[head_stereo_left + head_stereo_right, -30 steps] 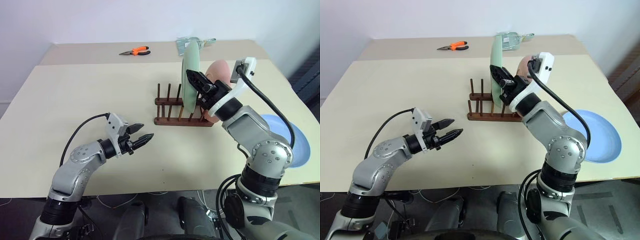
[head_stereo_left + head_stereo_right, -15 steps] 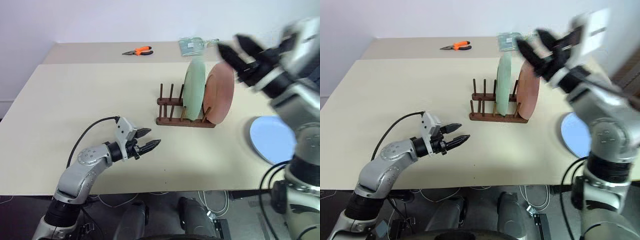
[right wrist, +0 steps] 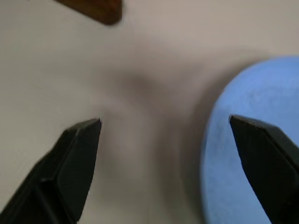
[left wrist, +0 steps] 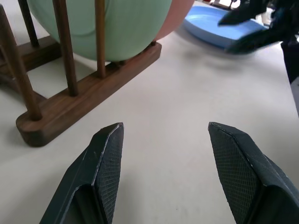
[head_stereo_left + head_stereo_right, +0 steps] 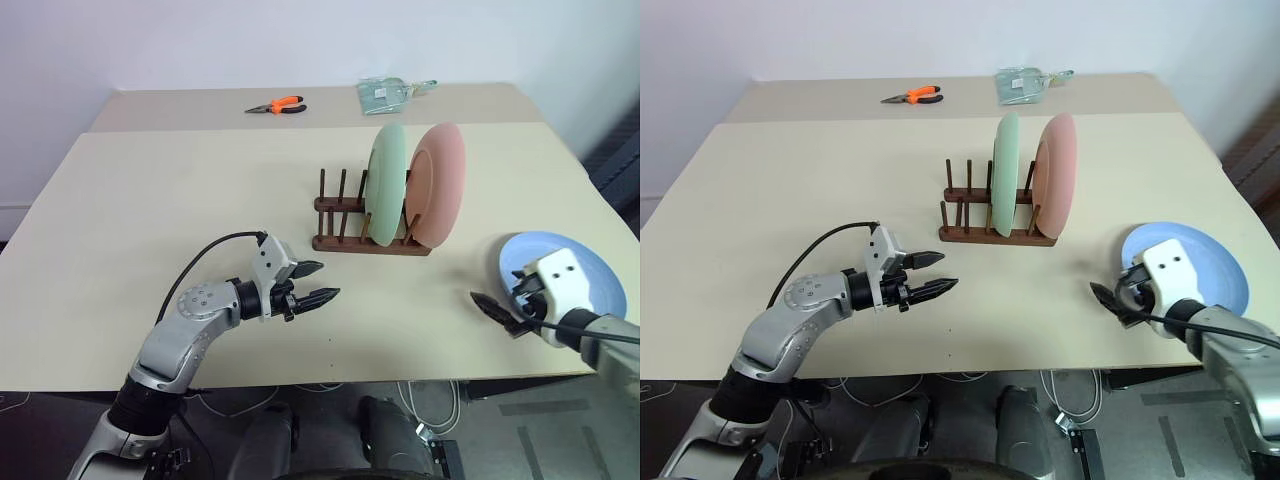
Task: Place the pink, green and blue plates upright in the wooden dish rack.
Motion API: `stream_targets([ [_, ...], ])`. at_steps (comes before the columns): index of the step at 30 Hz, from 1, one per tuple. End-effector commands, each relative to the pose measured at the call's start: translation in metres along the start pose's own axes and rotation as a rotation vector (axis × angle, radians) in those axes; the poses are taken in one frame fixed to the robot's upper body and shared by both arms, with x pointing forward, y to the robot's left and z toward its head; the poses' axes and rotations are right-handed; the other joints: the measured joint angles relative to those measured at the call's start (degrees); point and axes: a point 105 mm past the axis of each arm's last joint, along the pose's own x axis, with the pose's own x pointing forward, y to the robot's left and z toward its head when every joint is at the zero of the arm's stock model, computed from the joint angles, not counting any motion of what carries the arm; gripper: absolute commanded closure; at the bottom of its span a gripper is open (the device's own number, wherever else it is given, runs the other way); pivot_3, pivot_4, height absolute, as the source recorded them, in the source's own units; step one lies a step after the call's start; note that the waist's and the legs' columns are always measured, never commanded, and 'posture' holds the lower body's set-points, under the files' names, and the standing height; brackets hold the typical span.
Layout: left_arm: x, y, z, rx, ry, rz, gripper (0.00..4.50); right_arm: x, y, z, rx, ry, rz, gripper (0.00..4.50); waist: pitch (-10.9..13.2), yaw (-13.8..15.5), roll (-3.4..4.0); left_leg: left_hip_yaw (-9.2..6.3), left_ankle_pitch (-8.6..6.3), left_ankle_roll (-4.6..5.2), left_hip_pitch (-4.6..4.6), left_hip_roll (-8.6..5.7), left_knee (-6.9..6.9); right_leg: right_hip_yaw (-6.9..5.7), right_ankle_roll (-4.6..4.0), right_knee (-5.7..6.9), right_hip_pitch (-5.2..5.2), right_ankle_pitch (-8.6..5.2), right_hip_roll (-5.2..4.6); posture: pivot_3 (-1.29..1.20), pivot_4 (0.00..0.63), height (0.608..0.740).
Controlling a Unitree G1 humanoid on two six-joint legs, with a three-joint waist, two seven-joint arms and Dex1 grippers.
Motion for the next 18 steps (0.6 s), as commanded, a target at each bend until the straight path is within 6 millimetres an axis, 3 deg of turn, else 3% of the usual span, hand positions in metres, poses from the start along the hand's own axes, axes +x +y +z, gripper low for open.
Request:
stream_targets([
  [1,-0.001,-0.002,0.010,0.040,-0.024,-0.010,1.54,0.003,-0.011,-0.003,-0.044,0.017,-0.075,1.77,0.0,0.2,-0.03,0.00,0.00,0.00,-0.01,-0.01,0.00,0.00,0.00,0.00,-0.01,0.01,-0.01,0.00,0.150,0.740],
  [6,-0.003,-0.001,0.009,0.047,-0.017,0.000,1.54,0.007,-0.031,0.002,-0.061,0.012,-0.175,4.29,0.0,0.3,-0.07,-0.06,0.00,0.01,-0.02,-0.02,0.06,-0.02,0.01,0.00,0.03,0.01,-0.01,0.00,0.150,0.740],
  [8,-0.003,-0.001,0.009,0.047,-0.017,0.003,1.54,0.007,-0.038,0.009,-0.039,-0.008,-0.214,4.46,0.0,0.2,-0.08,-0.05,-0.01,0.01,-0.01,-0.02,0.11,-0.03,0.01,0.01,0.05,0.01,0.00,0.00,0.150,0.740],
  [10,-0.004,-0.001,0.008,0.048,-0.016,0.007,1.54,0.004,-0.050,0.030,-0.034,-0.087,-0.275,4.46,0.0,0.2,-0.04,-0.08,0.00,0.01,0.00,-0.01,0.09,-0.05,0.01,0.03,0.05,0.01,0.01,0.00,0.150,0.740],
  [13,-0.004,0.000,0.009,0.047,-0.022,0.018,1.54,-0.013,-0.074,0.093,0.040,-0.363,-0.386,4.46,0.1,-0.1,0.10,-0.05,0.00,0.01,-0.03,-0.02,0.09,-0.03,0.01,0.03,0.01,0.02,0.01,0.00,0.150,0.740],
  [14,-0.004,0.002,0.011,0.043,-0.036,0.030,1.54,-0.028,-0.080,0.131,0.149,-0.548,-0.376,4.46,0.1,-0.1,0.15,-0.05,0.00,0.01,-0.02,-0.01,0.09,-0.02,0.01,0.04,0.00,0.03,0.01,0.00,0.150,0.740],
  [15,-0.004,0.004,0.013,0.039,-0.046,0.038,1.54,-0.040,-0.084,0.154,0.223,-0.672,-0.354,4.46,0.1,-0.1,0.16,-0.05,0.00,0.01,-0.03,-0.02,0.09,-0.03,0.01,0.04,0.00,0.03,0.01,0.00,0.150,0.740],
  [16,-0.004,0.007,0.015,0.034,-0.059,0.050,1.54,-0.058,-0.080,0.185,0.318,-0.840,-0.265,4.46,0.2,-0.4,0.33,-0.05,0.00,0.01,0.00,0.00,0.09,-0.03,0.01,0.05,0.01,0.04,0.02,0.00,0.150,0.740],
  [18,-0.004,0.011,0.018,0.031,-0.072,0.067,1.54,-0.084,-0.064,0.227,0.414,-1.049,-0.073,4.46,0.2,-0.2,0.43,-0.09,0.01,0.02,-0.04,0.00,0.10,-0.03,-0.05,0.05,-0.01,0.10,0.04,0.00,0.150,0.740],
])
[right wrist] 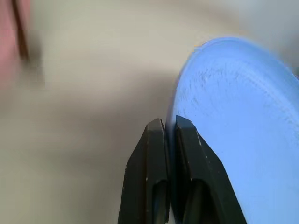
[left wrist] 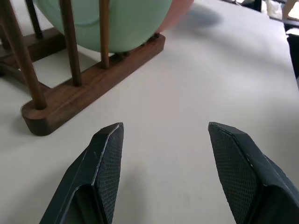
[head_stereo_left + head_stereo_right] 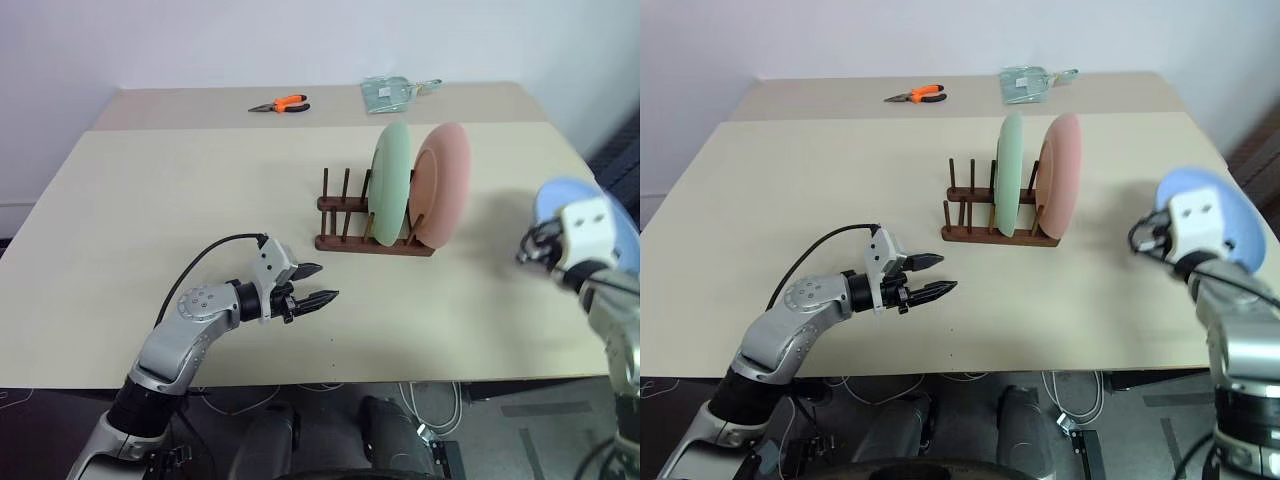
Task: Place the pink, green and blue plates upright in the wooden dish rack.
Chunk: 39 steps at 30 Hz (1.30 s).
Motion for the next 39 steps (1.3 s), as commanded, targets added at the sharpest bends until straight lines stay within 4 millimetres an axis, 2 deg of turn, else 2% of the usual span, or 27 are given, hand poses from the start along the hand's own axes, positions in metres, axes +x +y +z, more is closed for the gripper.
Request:
stream_targets([
  [1,-0.004,0.008,0.016,0.031,-0.058,0.038,1.54,-0.011,0.040,0.093,0.254,-0.344,0.251,4.46,0.0,0.2,-0.06,-0.09,0.00,0.00,0.05,0.02,-0.05,-0.07,-0.07,0.04,0.03,0.05,0.03,0.00,0.150,0.740],
  [4,-0.006,0.013,0.014,0.035,-0.055,0.062,1.54,-0.021,0.100,0.136,0.449,-0.449,0.561,4.46,-0.1,0.4,-0.23,-0.42,0.00,0.00,0.05,0.04,-0.27,-0.35,0.04,0.02,0.04,0.12,0.07,0.00,0.150,0.740],
  [7,-0.011,0.022,0.013,0.040,-0.050,0.101,1.54,-0.025,0.145,0.154,0.665,-0.446,0.750,4.46,-0.1,0.0,-0.20,-0.37,0.00,0.00,0.02,0.00,-0.25,-0.27,0.01,0.00,0.01,0.12,0.00,0.00,0.150,0.740],
  [9,-0.017,0.032,0.011,0.059,-0.036,0.147,1.54,-0.024,0.176,0.153,0.824,-0.386,0.838,4.46,-0.1,-0.2,-0.20,-0.36,0.00,-0.01,0.03,-0.01,-0.23,-0.23,-0.06,0.03,-0.02,0.10,0.01,0.00,0.150,0.740],
  [11,-0.024,0.042,0.008,0.081,-0.019,0.194,1.54,-0.017,0.202,0.137,0.942,-0.256,0.868,4.46,-0.2,-0.4,-0.19,-0.40,0.01,-0.01,0.06,0.00,-0.24,-0.25,-0.12,0.10,-0.03,0.07,0.03,0.00,0.150,0.740],
  [13,-0.033,0.050,0.006,0.092,-0.007,0.229,1.54,-0.007,0.217,0.119,1.023,-0.142,0.832,4.46,-0.2,-0.9,-0.20,-0.40,0.01,-0.02,0.06,-0.01,-0.25,-0.23,-0.05,0.19,-0.09,0.11,0.03,0.00,0.150,0.740],
  [18,-0.053,0.062,0.003,0.114,0.012,0.289,1.54,0.006,0.231,0.089,1.057,-0.019,0.740,4.46,-0.2,-0.9,-0.19,-0.35,0.02,-0.03,-0.03,-0.07,-0.26,-0.19,0.03,0.20,-0.24,0.16,0.02,0.00,0.150,0.740],
  [22,-0.062,0.066,0.003,0.120,0.016,0.309,1.54,0.009,0.230,0.075,1.079,0.031,0.690,4.46,-0.2,-1.2,-0.17,-0.30,0.02,-0.04,-0.03,-0.03,-0.31,-0.16,0.03,0.27,-0.35,0.17,0.06,0.00,0.150,0.740],
  [33,-0.053,0.062,0.001,0.105,0.003,0.292,1.54,0.009,0.239,0.056,1.121,0.141,0.662,4.46,-0.2,-1.2,-0.18,-0.27,0.02,-0.03,-0.02,-0.02,-0.30,-0.13,0.02,0.32,-0.38,0.17,0.07,0.00,0.150,0.740],
  [38,-0.051,0.061,0.001,0.104,0.002,0.286,1.54,0.021,0.240,0.039,1.100,0.202,0.586,4.46,-0.2,-1.3,-0.18,-0.26,0.02,-0.03,-0.02,-0.02,-0.30,-0.13,0.02,0.32,-0.38,0.18,0.07,0.00,0.150,0.740],
  [39,-0.051,0.061,0.001,0.104,0.001,0.286,1.54,0.024,0.239,0.036,1.097,0.206,0.574,4.17,-0.2,-1.3,-0.18,-0.26,0.02,-0.03,-0.02,-0.02,-0.30,-0.13,0.02,0.33,-0.38,0.18,0.08,0.00,0.150,0.740],
])
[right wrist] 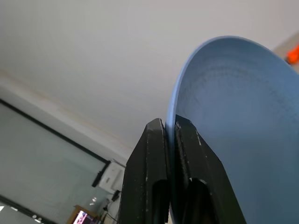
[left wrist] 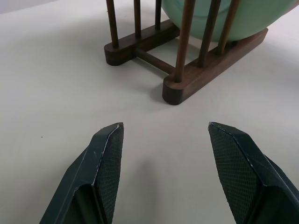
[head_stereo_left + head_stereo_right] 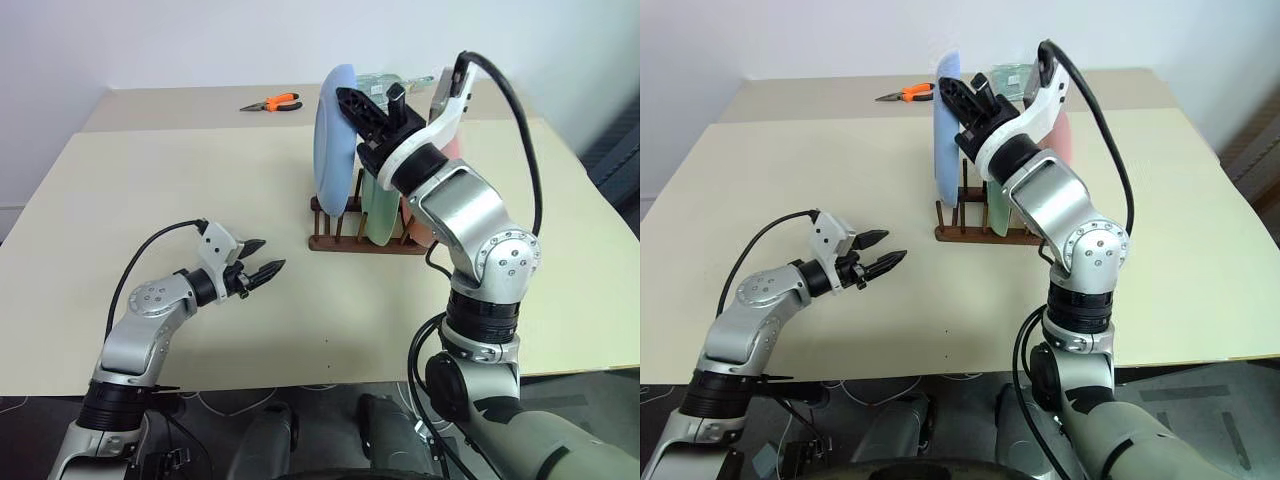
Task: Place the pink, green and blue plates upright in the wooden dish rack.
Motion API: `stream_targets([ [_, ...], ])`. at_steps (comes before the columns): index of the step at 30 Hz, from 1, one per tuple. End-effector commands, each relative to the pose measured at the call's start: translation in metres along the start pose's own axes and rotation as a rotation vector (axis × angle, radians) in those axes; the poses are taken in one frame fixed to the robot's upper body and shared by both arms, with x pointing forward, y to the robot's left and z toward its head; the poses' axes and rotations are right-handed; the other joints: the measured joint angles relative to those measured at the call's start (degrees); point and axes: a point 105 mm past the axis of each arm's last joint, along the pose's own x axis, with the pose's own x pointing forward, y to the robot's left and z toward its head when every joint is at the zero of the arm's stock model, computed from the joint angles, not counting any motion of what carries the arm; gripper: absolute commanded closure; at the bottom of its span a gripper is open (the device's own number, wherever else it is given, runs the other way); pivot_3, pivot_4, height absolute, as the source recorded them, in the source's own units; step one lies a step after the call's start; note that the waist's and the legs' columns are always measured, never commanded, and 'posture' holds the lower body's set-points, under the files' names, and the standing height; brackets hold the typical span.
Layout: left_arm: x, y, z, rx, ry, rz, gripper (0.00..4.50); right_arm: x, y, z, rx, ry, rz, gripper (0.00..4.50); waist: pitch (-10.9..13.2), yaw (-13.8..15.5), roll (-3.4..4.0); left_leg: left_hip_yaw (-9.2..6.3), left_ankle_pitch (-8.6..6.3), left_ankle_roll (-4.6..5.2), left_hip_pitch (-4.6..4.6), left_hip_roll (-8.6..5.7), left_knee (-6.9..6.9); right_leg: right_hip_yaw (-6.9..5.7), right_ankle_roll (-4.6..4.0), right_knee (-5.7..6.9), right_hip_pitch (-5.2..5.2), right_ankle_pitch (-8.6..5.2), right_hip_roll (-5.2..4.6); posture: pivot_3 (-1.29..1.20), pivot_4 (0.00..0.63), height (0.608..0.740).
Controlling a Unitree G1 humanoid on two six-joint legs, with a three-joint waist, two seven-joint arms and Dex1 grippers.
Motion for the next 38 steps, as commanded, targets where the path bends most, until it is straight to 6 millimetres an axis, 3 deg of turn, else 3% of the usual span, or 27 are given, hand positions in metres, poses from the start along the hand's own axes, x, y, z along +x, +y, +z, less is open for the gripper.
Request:
stream_targets([
  [1,0.001,0.001,0.010,0.033,-0.032,-0.001,1.54,0.004,-0.002,0.006,-0.012,-0.030,-0.019,3.83,0.0,0.0,0.00,0.00,0.00,0.00,0.00,0.00,0.00,0.00,0.00,0.00,0.00,0.00,0.00,0.00,0.150,0.740],
  [3,0.001,0.001,0.010,0.033,-0.033,0.000,1.54,0.006,-0.004,0.009,-0.038,-0.043,-0.033,3.04,0.0,0.0,0.00,0.01,0.00,0.00,0.00,0.00,0.00,0.00,0.00,0.00,0.00,0.00,0.00,0.00,0.150,0.740],
  [6,0.000,0.000,0.011,0.034,-0.034,0.003,1.54,0.006,0.011,0.018,-0.210,-0.071,0.018,1.65,0.0,0.0,0.01,0.02,0.00,0.00,-0.01,0.00,0.00,0.00,0.00,0.00,-0.01,0.00,0.00,0.00,0.150,0.740],
  [10,-0.001,0.001,0.010,0.040,-0.031,0.017,1.54,-0.022,0.056,0.033,-0.735,-0.105,0.251,1.65,0.0,0.4,0.00,0.03,0.00,0.00,-0.08,-0.02,0.01,-0.01,0.01,-0.05,-0.01,-0.01,0.00,0.00,0.150,0.740],
  [13,-0.003,0.004,0.008,0.051,-0.024,0.042,1.54,-0.060,0.055,0.048,-0.950,-0.072,0.328,1.65,-0.1,0.4,-0.15,0.04,-0.01,0.01,-0.07,-0.02,0.00,-0.02,0.06,-0.18,0.06,-0.03,-0.02,0.00,0.150,0.740],
  [15,-0.006,0.011,0.005,0.072,-0.012,0.081,1.54,-0.090,0.034,0.069,-1.035,-0.043,0.258,1.65,-0.2,0.6,-0.31,-0.02,-0.05,0.07,0.01,0.01,0.00,-0.11,0.09,-0.28,0.28,-0.07,-0.03,0.00,0.150,0.740],
  [18,-0.012,0.029,-0.002,0.089,0.005,0.172,1.54,-0.145,-0.025,0.109,-1.061,-0.008,-0.017,1.65,-0.2,1.3,-0.39,0.06,-0.06,0.09,0.01,-0.03,0.13,-0.08,-0.04,-0.39,0.42,-0.15,-0.13,0.00,0.150,0.740],
  [20,-0.019,0.045,-0.010,0.095,0.025,0.242,1.54,-0.179,-0.068,0.108,-1.081,0.111,-0.178,1.65,-0.2,1.8,-0.39,0.12,-0.08,0.12,0.05,-0.04,0.16,-0.06,-0.08,-0.42,0.49,-0.18,-0.15,0.00,0.150,0.740],
  [21,-0.022,0.049,-0.015,0.096,0.037,0.262,1.54,-0.192,-0.090,0.098,-1.112,0.207,-0.247,1.65,-0.2,1.8,-0.32,0.14,-0.08,0.12,0.08,-0.03,0.16,-0.05,-0.06,-0.40,0.49,-0.20,-0.15,0.00,0.150,0.740],
  [23,-0.023,0.052,-0.019,0.102,0.049,0.272,1.54,-0.209,-0.114,0.085,-1.153,0.325,-0.304,1.65,-0.2,1.4,-0.27,0.25,-0.08,0.12,0.14,0.01,0.09,-0.01,0.14,-0.35,0.44,-0.32,-0.14,0.00,0.150,0.740],
  [26,-0.025,0.052,-0.023,0.106,0.051,0.273,1.54,-0.215,-0.140,0.070,-1.151,0.374,-0.356,1.65,-0.2,0.4,-0.22,0.37,-0.09,0.11,0.17,0.06,0.09,0.08,0.12,-0.32,0.40,-0.30,-0.13,0.00,0.150,0.740],
  [29,-0.024,0.050,-0.023,0.105,0.047,0.271,1.54,-0.215,-0.156,0.068,-1.174,0.376,-0.381,1.65,-0.2,0.4,-0.23,0.35,-0.09,0.10,0.18,0.07,0.11,0.07,0.10,-0.32,0.41,-0.29,-0.14,0.00,0.150,0.740],
  [38,-0.030,0.034,-0.025,0.089,0.053,0.240,1.54,-0.209,-0.183,0.067,-1.221,0.405,-0.392,1.65,-0.2,0.7,-0.26,0.26,-0.08,0.10,0.11,0.00,0.13,0.05,-0.01,-0.34,0.40,-0.13,-0.18,0.00,0.150,0.740],
])
